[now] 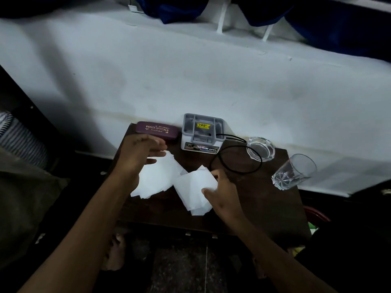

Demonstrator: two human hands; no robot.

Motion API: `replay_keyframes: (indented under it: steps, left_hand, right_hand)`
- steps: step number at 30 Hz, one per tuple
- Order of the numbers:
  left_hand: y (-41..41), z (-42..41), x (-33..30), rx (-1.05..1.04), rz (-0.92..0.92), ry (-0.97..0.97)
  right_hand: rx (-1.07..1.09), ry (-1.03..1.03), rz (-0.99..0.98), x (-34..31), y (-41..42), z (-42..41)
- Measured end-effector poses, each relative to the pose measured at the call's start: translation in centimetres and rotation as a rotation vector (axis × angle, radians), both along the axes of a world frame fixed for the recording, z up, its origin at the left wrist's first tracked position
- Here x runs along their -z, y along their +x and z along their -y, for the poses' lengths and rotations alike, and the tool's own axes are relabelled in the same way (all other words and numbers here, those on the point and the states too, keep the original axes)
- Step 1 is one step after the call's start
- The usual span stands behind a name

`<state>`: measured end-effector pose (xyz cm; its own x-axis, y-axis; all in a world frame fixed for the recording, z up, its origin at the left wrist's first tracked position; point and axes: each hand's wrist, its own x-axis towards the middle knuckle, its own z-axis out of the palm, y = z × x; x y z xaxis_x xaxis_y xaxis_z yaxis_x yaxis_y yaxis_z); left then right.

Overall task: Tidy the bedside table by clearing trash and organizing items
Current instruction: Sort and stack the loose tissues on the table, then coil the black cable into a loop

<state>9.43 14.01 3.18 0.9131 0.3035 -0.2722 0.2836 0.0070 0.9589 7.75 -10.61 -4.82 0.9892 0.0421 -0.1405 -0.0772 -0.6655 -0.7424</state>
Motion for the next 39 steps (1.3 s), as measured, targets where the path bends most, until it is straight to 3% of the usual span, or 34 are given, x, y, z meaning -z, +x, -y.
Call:
replay_keyframes:
  steps: [4, 11, 14, 17, 20, 26, 30, 36, 39]
  left_hand:
    - [0.3, -1.6, 3.1, 0.033, -0.037, 0.596]
    - [-0.6, -2.3, 4.9, 0.094, -0.195, 0.830]
    - [-0.8, -2.1, 4.9, 0.163, -0.226, 0.945]
    - [-1.2, -1.8, 5.2, 0.228, -0.309, 1.009]
    - [-1.3, -1.5, 5.2, 0.228, -0.285, 1.073]
    - [-0.9, -0.5, 4.1, 0.096, -0.030, 1.087]
    - [-1.1, 2.5, 3.0, 0.087, 0.148, 1.005]
    - [-1.6, 6.7, 2.5, 0.170, 0.190, 0.967]
    - [-1.8, 7.5, 2.6, 0.214, 0.166, 0.960]
  right_hand:
    - [0.015, -0.005, -0.010, 0.1, -0.1, -0.3]
    - [-0.064, -0.087, 0.025, 0.2, -0.1, 1.3]
    - [-0.088, -0.018, -0.018, 0.1, -0.2, 1.5]
    - [-0.156, -0.026, -0.014, -0.1, -0.8, 1.2]
    - [-0.241, -0.259, 0.223, -0.5, -0.8, 1.7]
    - [0.045, -0.394, 0.355, -2.1, 5.1, 6.9]
    - [0.055, -0.458, 0.429, -3.6, 9.1, 8.6]
    - [-0.197, -0.683, 0.230, -3.6, 13.5, 8.1]
    - [-0.172, -0.733, 0.193, -2.7, 13.6, 7.8]
